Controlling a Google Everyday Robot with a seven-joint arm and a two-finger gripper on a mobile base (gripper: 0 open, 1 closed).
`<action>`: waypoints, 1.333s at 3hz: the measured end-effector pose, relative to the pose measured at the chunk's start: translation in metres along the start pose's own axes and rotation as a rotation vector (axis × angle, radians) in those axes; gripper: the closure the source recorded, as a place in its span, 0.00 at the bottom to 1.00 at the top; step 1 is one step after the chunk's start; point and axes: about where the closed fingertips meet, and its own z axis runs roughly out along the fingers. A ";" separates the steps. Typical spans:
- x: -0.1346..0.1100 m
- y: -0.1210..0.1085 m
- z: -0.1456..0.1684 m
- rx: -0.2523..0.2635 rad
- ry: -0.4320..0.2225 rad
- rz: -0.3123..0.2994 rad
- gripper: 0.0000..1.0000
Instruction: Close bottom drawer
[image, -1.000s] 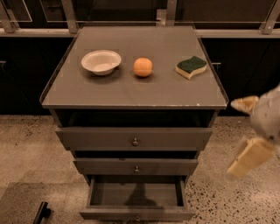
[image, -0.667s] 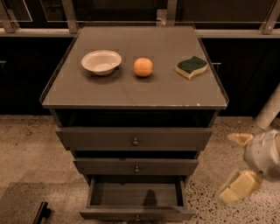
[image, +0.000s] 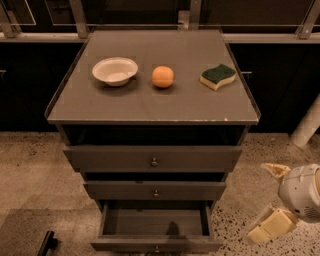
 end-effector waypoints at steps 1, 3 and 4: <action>0.032 -0.003 0.038 -0.009 -0.070 0.100 0.00; 0.087 -0.030 0.160 -0.117 -0.218 0.251 0.00; 0.098 -0.042 0.205 -0.167 -0.237 0.299 0.00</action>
Offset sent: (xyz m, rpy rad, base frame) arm 0.0461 -0.0125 -0.2301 0.4136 0.1012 -0.1721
